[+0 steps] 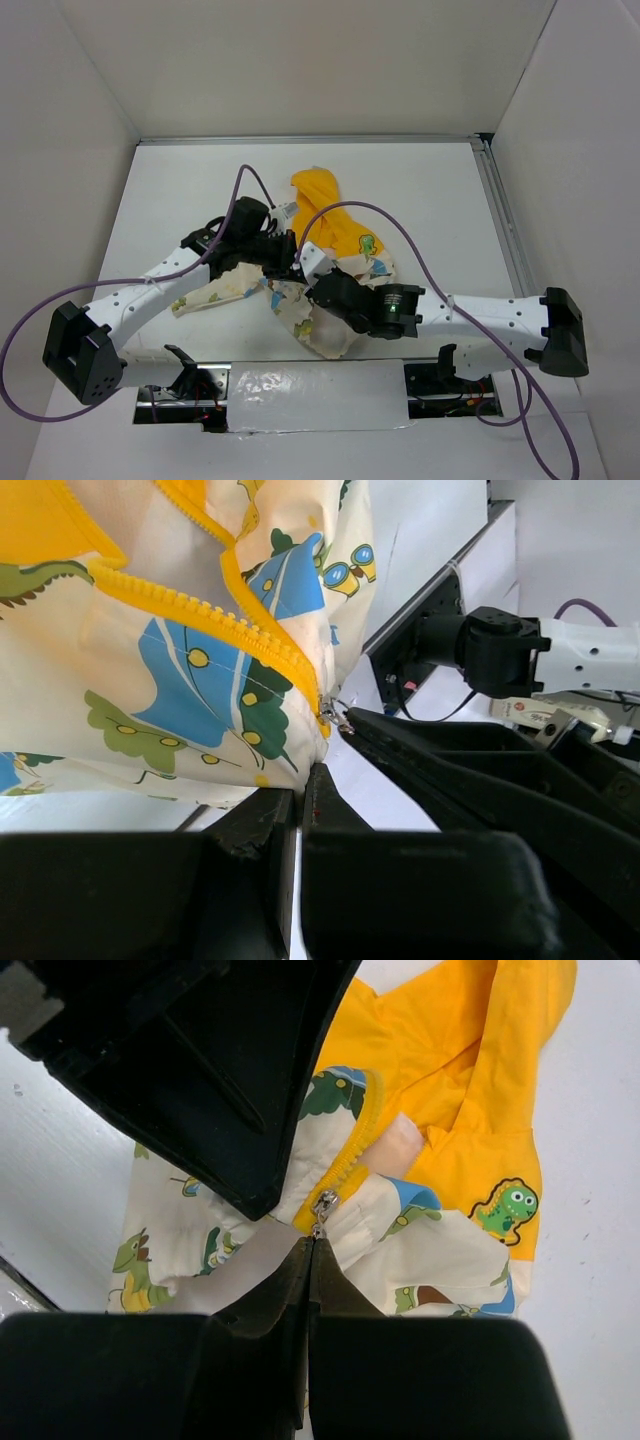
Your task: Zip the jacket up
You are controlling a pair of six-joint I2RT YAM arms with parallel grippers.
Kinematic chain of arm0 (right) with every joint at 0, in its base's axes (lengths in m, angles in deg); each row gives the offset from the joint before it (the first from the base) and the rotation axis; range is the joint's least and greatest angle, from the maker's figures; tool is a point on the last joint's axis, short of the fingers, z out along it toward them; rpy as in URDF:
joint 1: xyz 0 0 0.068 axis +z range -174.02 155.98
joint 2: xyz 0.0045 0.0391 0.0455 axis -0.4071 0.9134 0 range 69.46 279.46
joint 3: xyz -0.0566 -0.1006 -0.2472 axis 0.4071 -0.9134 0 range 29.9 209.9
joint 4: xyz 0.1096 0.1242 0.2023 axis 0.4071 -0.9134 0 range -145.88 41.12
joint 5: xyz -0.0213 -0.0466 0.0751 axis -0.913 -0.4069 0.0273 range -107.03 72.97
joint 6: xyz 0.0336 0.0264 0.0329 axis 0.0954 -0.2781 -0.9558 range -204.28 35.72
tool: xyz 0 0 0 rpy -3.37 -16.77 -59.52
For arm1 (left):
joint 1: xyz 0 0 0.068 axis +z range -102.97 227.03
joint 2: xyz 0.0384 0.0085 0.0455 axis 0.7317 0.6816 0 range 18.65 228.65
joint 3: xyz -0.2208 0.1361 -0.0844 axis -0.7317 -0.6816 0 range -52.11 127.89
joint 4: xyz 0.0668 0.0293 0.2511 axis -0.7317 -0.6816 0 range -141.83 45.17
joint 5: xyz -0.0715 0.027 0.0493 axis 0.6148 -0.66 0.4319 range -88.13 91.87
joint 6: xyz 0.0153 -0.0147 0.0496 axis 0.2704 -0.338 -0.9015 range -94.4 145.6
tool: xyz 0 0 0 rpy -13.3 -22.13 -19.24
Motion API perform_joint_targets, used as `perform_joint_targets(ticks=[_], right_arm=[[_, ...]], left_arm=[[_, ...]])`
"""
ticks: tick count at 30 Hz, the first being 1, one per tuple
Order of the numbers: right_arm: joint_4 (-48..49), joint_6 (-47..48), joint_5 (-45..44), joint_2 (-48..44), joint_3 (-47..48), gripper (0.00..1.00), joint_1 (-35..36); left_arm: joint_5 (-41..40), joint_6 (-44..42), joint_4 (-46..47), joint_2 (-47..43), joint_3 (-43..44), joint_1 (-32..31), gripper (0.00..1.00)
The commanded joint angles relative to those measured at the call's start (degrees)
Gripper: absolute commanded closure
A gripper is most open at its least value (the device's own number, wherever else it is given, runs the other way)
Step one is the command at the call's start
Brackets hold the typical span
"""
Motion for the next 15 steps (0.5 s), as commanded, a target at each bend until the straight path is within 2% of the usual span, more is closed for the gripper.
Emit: perform_joint_targets(ticks=[1,5,11,15], right_arm=[[-2.4,-0.2,2.6,-0.7,3.6,1.0,-1.5],[-1.8,-1.6,7.7,-1.5,3.7,1.0,-4.8],[0.0,-5.6,4.7,-3.1,3.7,1.0,-8.0],[-0.9,-6.3,6.6,-3.5,4.7,1.0,-9.7]], left_arm=[[-1.8,-4.2,1.7,-0.7,2.2,-0.1,1.0],[-1.3,-7.8,3.7,-1.2,0.8,-0.2,1.0],[-0.2,-13.4,5.1,-2.7,-0.1,-0.8,1.0],[0.5,-15.8,4.8,-2.6,0.0,-1.2,1.0]])
